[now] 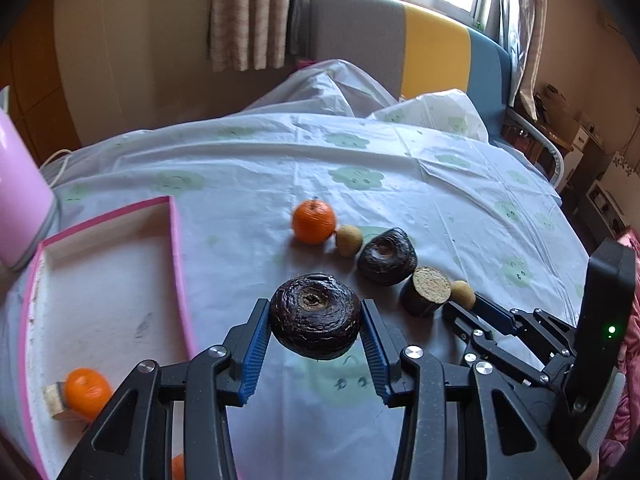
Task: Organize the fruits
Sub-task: 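Carry the beet over the tray with the left gripper while the right gripper carries the round fruit there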
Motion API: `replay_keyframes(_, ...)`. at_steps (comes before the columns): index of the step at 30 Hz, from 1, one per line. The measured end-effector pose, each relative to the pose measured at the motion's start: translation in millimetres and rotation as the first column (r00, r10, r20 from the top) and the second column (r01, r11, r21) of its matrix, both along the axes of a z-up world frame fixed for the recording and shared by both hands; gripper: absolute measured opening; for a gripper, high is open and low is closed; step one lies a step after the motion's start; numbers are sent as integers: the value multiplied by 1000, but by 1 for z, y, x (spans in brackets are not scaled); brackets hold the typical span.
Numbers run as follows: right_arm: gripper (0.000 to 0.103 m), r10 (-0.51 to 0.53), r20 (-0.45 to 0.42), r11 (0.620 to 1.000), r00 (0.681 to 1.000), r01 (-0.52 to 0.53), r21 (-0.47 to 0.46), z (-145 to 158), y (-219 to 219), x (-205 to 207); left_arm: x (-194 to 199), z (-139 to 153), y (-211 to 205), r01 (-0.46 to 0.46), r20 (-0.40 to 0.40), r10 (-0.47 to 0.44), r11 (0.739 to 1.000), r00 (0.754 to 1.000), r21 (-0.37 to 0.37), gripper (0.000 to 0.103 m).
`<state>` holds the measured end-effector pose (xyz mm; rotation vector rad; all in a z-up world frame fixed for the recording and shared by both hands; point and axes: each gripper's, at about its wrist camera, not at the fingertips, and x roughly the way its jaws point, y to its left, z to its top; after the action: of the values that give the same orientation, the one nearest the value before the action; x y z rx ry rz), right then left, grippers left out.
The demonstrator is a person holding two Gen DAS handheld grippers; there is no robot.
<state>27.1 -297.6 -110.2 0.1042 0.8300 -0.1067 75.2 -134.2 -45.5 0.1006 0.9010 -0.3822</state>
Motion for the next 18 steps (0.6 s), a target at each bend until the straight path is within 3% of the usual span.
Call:
replay_keyframes(11,26,-30,5,999,1000,30,31,14,2,-33,-20,28,85,-148,86,147,989,985,10,45)
replay_keyframes(18,26,79,58,995,995,-82,52,41,40,-35,-31,24,137,-241,84,240,970,967,7,45)
